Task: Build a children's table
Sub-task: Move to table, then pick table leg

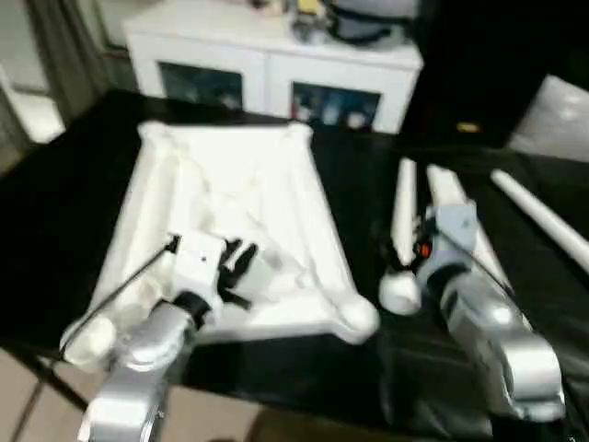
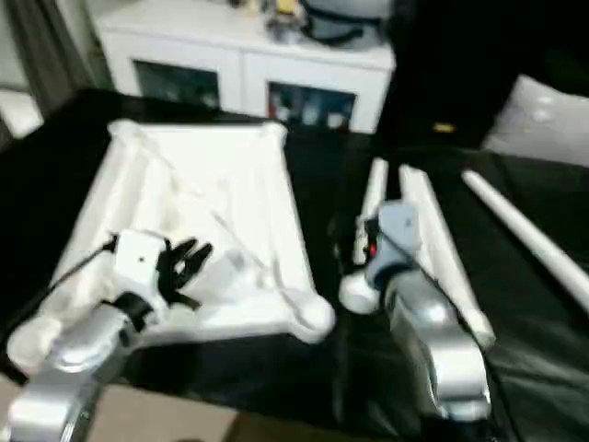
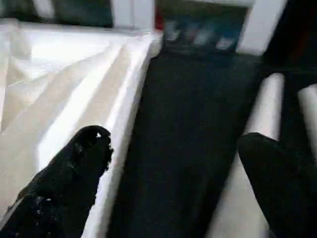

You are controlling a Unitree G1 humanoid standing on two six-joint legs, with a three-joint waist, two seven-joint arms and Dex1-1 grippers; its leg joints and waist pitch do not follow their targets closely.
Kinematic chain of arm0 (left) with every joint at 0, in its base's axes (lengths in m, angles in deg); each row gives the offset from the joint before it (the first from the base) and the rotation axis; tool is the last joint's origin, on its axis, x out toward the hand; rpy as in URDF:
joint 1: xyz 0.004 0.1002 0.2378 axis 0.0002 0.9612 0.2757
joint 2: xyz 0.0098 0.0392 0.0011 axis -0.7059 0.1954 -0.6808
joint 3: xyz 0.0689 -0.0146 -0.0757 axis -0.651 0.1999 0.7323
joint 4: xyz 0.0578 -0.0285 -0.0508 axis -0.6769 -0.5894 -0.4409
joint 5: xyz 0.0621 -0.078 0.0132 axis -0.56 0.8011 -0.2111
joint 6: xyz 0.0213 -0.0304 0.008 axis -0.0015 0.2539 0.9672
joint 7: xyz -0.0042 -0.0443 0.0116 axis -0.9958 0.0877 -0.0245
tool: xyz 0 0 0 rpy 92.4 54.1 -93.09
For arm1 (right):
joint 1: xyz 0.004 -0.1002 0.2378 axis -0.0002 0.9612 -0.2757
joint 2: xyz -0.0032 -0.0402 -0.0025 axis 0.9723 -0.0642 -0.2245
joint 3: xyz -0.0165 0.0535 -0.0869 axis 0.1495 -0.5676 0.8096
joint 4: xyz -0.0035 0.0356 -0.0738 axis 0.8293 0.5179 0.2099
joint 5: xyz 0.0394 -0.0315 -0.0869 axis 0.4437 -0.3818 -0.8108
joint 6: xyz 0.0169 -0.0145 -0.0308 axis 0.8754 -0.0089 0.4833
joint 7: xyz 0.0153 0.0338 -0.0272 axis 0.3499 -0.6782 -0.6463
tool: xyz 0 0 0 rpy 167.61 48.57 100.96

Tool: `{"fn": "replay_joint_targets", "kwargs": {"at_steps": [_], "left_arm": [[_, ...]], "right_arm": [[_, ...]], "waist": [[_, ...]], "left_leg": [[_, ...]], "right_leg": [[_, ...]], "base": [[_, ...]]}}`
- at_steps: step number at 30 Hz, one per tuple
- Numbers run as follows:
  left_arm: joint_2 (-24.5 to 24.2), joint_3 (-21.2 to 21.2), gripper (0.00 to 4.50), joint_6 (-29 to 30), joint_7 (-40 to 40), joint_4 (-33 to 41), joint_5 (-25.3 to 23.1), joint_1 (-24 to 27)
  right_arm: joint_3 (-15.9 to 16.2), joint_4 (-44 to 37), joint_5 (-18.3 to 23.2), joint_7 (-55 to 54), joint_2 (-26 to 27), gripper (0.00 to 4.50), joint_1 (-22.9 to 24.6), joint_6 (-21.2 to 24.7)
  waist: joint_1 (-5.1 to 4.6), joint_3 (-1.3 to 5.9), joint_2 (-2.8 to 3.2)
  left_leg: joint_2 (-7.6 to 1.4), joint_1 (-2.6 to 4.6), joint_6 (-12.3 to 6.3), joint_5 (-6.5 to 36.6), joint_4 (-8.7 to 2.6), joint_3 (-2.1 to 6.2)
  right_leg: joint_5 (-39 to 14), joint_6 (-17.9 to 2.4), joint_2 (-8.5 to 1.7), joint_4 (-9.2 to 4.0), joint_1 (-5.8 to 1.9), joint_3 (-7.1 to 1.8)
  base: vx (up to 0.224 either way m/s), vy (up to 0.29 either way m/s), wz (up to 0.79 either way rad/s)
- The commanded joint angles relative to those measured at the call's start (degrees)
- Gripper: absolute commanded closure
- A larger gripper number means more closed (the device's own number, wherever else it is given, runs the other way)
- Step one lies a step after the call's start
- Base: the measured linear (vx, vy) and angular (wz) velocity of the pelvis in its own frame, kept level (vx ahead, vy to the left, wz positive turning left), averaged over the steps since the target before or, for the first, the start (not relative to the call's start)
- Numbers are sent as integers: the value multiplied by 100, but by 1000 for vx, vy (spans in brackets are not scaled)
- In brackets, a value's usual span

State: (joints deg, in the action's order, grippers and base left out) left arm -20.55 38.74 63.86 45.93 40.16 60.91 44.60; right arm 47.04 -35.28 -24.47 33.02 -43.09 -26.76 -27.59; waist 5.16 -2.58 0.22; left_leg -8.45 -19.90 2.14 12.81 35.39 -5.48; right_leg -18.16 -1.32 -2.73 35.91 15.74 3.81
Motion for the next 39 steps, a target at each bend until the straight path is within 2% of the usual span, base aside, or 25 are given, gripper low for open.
{"fn": "replay_joint_targets", "kwargs": {"at_steps": [1,2,3,4,5,6,7,8,9,10,11,12,13,14,15,16,18,19,20,21,23,26,31,35,39], "left_arm": [[-60,-168,301,86,-472,-10,273,-168],[-85,-173,301,123,-575,-3,344,-204],[-183,-232,301,127,-756,25,392,-228],[-274,-282,301,140,-886,31,407,-259],[-581,-485,301,189,-1204,43,359,-337],[-581,-485,278,189,-1204,43,359,-337],[-744,-593,278,244,-1339,54,300,-367],[-869,-658,278,277,-1457,52,287,-417],[-990,-677,268,402,-1648,15,388,-547],[-1014,-665,261,473,-1717,-1,464,-599],[-1049,-674,254,521,-1791,-19,510,-647],[-1064,-678,245,542,-1823,-27,530,-668],[-1147,-712,245,610,-1951,-47,574,-710],[-1325,-824,235,693,-2196,-69,597,-766],[-1373,-852,220,728,-2255,-70,609,-780],[-1448,-903,213,790,-2343,-73,629,-806],[-1503,-922,199,939,-2380,-32,709,-891],[-1453,-898,199,1019,-2327,10,771,-961],[-1433,-899,190,1040,-2313,20,784,-978],[-1431,-899,182,1042,-2311,21,786,-980],[-1381,-918,173,1102,-2269,25,778,-1021],[-1356,-942,149,1077,-2293,18,816,-1055],[-1357,-989,126,1176,-2283,69,852,-1078],[-1366,-1016,92,1135,-2201,5,773,-1125],[-1351,-1035,58,1100,-2166,-55,716,-1152]], "right_arm": [[-307,-33,0,-193,-142,0,-111,662],[-363,5,24,-207,-153,0,-184,807],[-442,121,47,-232,-174,0,-326,1051],[-487,268,59,-237,-200,0,-471,1178],[-487,730,-48,-260,-323,0,-889,1625],[-487,730,-48,-260,-323,0,-889,1625],[-459,973,-111,-264,-377,0,-1077,1703],[-545,1262,-131,-344,-356,0,-1303,1800],[-629,1727,-99,-385,-350,0,-1678,1896],[-622,1902,-82,-357,-367,0,-1810,1911],[-611,2040,-82,-338,-388,0,-1916,1921],[-607,2100,-82,-330,-396,0,-1962,1926],[-605,2342,-85,-319,-400,0,-2118,1896],[-606,2831,-82,-256,-396,0,-2394,1774],[-620,2968,-78,-248,-386,0,-2472,1741],[-646,3205,-69,-233,-373,0,-2604,1680],[-691,3731,-123,-265,-377,0,-2886,1506],[-753,4126,-159,-299,-358,0,-3077,1408],[-764,4214,-168,-299,-357,0,-3113,1380],[-765,4224,-168,-299,-357,0,-3117,1377],[-837,4532,-166,-364,-314,0,-3227,1252],[-817,4758,-167,-369,-296,0,-3300,1178],[-863,5078,-196,-440,-302,0,-3379,1059],[-930,5160,-198,-507,-294,0,-3302,1042],[-1046,5064,-139,-576,-292,0,-3173,1115]], "waist": [[-223,401,120],[-153,412,4],[-91,451,-52],[19,579,-149],[93,579,-216],[77,557,-192],[76,493,-142],[25,414,-138],[-24,362,-131],[-36,346,-100],[-38,287,-64],[-54,260,-135],[-15,217,-109],[-9,172,-158],[-2,164,-196],[17,164,-192],[15,189,-220],[16,226,-265],[30,247,-229],[54,262,-215],[55,305,-283],[71,340,-288],[109,365,-305],[116,312,-302],[119,307,-272]], "left_leg": [[-735,681,-1979,-996,-367,602],[-618,493,-2270,-2555,-127,489],[-418,272,-2107,-3055,-7,334],[-59,-153,-1577,-3629,84,92],[66,-347,-961,-3153,10,-22],[57,-367,-663,-2671,-69,-21],[-54,-253,-187,-1691,-140,-16],[-174,-172,158,-818,-257,12],[-253,-84,370,-42,-385,45],[-271,-62,469,259,-419,49],[-322,-21,640,780,-482,25],[-331,-22,663,946,-518,-6],[-350,9,673,1276,-566,-47],[-335,51,669,1671,-591,-95],[-328,53,672,1781,-589,-121],[-345,88,698,1855,-587,-136],[-383,71,726,1730,-621,-157],[-395,33,730,1442,-632,-173],[-386,9,708,1155,-631,-188],[-387,28,708,1088,-616,-220],[-380,-54,638,606,-575,-252],[-357,-86,456,106,-510,-302],[-357,-126,297,-147,-470,-338],[-394,-100,508,453,-526,-355],[-400,-83,635,633,-540,-358]], "right_leg": [[623,-350,-283,96,597,-129],[1481,-168,-523,8,648,-335],[2230,-149,-594,-21,481,-430],[4503,17,-419,190,70,-522],[6097,356,-305,265,-36,-483],[6265,450,-289,290,-30,-429],[5613,475,-306,172,97,-373],[4318,358,-354,39,116,-353],[2814,120,-392,-72,136,-348],[2098,-51,-413,-98,153,-355],[933,-360,-439,-180,217,-402],[554,-469,-454,-217,221,-427],[-121,-603,-487,-280,280,-458],[-1001,-662,-531,-364,334,-491],[-1432,-650,-567,-411,345,-511],[-1956,-582,-610,-464,386,-537],[-1853,-527,-582,-450,393,-509],[-1306,-558,-545,-382,367,-488],[-749,-618,-519,-321,361,-470],[-536,-626,-516,-316,381,-468],[377,-635,-484,-238,329,-463],[1324,-670,-439,-184,335,-452],[1679,-686,-417,-150,340,-449],[723,-638,-446,-221,386,-462],[454,-557,-453,-239,421,-469]], "base": [[87,34,4],[0,0,0],[0,0,0],[0,0,0],[0,0,0],[0,0,0],[-70,-36,-4],[-80,-25,1],[-80,-25,1],[-102,-14,-2],[-121,-8,-1],[-121,-8,-1],[-103,-8,3],[-100,-8,2],[-100,-8,2],[-98,-3,0],[-67,6,-2],[0,0,0],[0,0,0],[0,0,0],[0,0,0],[0,0,0],[0,0,0],[0,0,0],[0,0,0]]}}
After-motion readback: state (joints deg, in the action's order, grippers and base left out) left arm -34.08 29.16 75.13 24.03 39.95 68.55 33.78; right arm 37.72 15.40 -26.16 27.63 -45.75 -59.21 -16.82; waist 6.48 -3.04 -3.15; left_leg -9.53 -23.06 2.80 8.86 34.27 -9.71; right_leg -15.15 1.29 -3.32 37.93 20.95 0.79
